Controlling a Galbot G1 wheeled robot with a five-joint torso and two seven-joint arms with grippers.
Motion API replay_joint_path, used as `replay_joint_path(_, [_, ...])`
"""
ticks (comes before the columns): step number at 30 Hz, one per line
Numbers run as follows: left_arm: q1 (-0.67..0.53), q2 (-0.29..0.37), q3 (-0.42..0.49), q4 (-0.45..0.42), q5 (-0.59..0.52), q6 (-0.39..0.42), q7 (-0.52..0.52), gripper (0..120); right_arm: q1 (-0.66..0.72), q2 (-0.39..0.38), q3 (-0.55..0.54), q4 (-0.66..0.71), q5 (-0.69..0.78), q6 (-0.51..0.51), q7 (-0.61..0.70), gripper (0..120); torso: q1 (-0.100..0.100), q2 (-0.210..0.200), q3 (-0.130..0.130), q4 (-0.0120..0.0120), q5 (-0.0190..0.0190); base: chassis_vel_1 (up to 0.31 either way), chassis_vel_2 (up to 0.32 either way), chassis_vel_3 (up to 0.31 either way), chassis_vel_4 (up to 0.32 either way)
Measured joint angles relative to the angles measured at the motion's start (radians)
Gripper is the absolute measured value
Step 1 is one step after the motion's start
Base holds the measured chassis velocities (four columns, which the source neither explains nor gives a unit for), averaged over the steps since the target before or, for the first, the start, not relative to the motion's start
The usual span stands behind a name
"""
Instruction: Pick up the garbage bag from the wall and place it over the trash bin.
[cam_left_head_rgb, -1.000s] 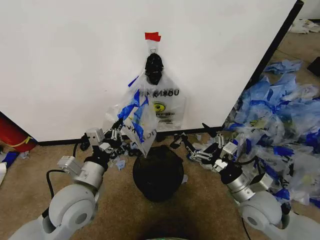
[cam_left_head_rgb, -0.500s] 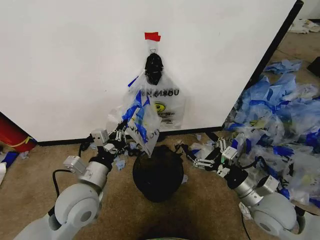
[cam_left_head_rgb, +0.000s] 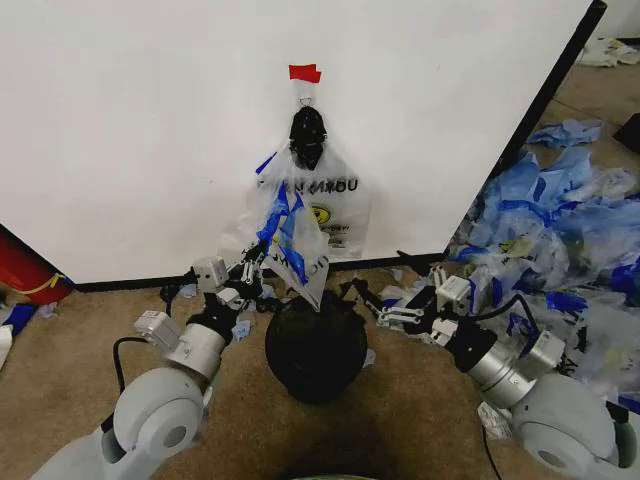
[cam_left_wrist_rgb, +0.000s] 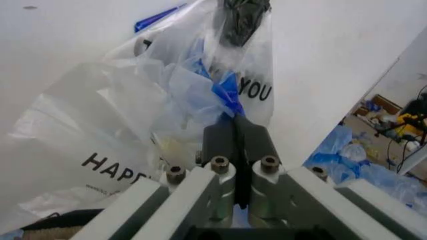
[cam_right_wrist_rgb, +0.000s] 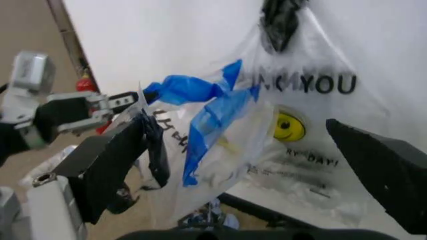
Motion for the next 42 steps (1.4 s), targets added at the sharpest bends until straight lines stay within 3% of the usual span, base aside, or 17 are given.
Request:
replay_joint_path(4, [0.002, -0.001, 0.001, 0.002, 0.0, 0.001, 0.003, 0, 0.054, 0.023, -0.05, -0.017, 0.021, -0.021, 0.037, 100, 0.0, 0.0, 0.0, -0.0004, -0.0002, 0.0, 0.0, 0.0, 0.0])
replay_joint_path(8, [0.003, -0.004, 0.0, 0.009, 0.001, 0.003, 0.007, 0, 0.247, 0.104, -0.199, -0.103, 0.026, -0.027, 0.071, 100, 0.0, 0.0, 0.0, -0.0002, 0.0003, 0.0, 0.0, 0.0, 0.0])
replay_joint_path(10, [0.003, -0.004, 0.0, 0.009, 0.001, 0.003, 0.007, 0, 0.253, 0.106, -0.203, -0.106, 0.026, -0.027, 0.072, 100, 0.0, 0.0, 0.0, -0.0002, 0.0002, 0.0, 0.0, 0.0, 0.0])
replay_joint_path(14, [0.007, -0.012, -0.003, 0.026, 0.005, 0.004, 0.008, 0, 0.488, 0.214, -0.448, -0.219, 0.026, -0.023, 0.079, 100, 0.0, 0.0, 0.0, -0.0001, -0.0001, 0.0, 0.0, 0.0, 0.0])
replay_joint_path(22, [0.013, -0.023, -0.009, 0.042, 0.015, 0.001, 0.009, 0, 0.726, 0.31, -0.681, -0.308, 0.021, -0.02, 0.081, 100, 0.0, 0.0, 0.0, -0.0001, -0.0001, 0.0, 0.0, 0.0, 0.0])
replay_joint_path(32, [0.01, -0.035, -0.009, 0.06, 0.022, -0.005, 0.011, 0, 0.843, 0.383, -0.795, -0.379, 0.032, -0.033, 0.105, 99, 0.0, 0.0, 0.0, -0.0002, 0.0, 0.0, 0.0, 0.0, 0.0])
replay_joint_path(42, [0.015, -0.041, -0.007, 0.066, 0.027, -0.012, 0.015, 0, 0.857, 0.421, -0.821, -0.398, -0.042, -0.084, 0.216, 97, 0.0, 0.0, 0.0, -0.0002, -0.0001, 0.0, 0.0, 0.0, 0.0])
